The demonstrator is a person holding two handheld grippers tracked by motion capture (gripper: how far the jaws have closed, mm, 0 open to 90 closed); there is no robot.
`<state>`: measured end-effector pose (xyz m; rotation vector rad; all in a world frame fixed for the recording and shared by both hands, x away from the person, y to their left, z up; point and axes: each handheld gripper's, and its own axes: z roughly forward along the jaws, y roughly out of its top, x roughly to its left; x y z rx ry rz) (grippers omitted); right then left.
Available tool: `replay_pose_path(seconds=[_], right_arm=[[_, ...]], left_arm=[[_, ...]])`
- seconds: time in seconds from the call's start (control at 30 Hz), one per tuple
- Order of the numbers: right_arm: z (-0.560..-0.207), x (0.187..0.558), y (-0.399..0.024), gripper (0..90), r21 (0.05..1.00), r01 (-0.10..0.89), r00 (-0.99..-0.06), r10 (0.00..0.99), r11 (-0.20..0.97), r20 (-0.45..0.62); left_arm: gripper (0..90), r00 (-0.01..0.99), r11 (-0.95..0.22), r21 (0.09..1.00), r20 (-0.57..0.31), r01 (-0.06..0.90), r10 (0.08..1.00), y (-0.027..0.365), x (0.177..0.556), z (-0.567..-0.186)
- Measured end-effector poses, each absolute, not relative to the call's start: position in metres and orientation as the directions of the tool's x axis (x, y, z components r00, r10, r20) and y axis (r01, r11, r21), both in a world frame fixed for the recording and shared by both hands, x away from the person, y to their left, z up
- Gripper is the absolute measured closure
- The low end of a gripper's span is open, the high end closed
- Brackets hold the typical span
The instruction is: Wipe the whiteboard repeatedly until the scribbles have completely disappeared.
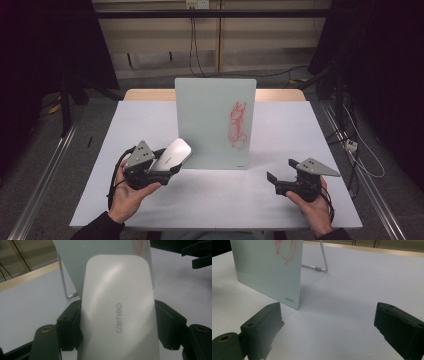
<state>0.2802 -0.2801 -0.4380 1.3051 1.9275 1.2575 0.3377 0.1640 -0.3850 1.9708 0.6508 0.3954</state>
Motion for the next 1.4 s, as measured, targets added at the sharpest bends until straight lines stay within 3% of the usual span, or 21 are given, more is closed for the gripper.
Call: replay_pose_path(seconds=[0.47, 0.9, 1.17, 1.4], right_arm=[[-0.438, 0.28, -0.28, 7.5, 0.886, 0.448, -0.425, 0.901, 0.121, 0.091], [-0.438, 0.28, -0.28, 7.4, 0.886, 0.449, -0.425, 0.9, 0.118, 0.095], [-0.438, 0.28, -0.28, 7.5, 0.886, 0.448, -0.426, 0.9, 0.118, 0.096], [-0.438, 0.28, -0.281, 7.5, 0.885, 0.451, -0.424, 0.9, 0.111, 0.103]], left_arm=[[31.0, 0.82, -0.391, 0.903, 0.085, 0.176, 0.566, 0.135, 0.336, -0.37], [31.0, 0.835, -0.364, 0.921, 0.088, 0.14, 0.543, 0.108, 0.35, -0.351], [31.0, 0.868, -0.407, 0.91, 0.137, 0.08, 0.477, 0.09, 0.352, -0.348], [31.0, 0.859, -0.399, 0.916, 0.165, 0.05, 0.485, 0.078, 0.361, -0.342]])
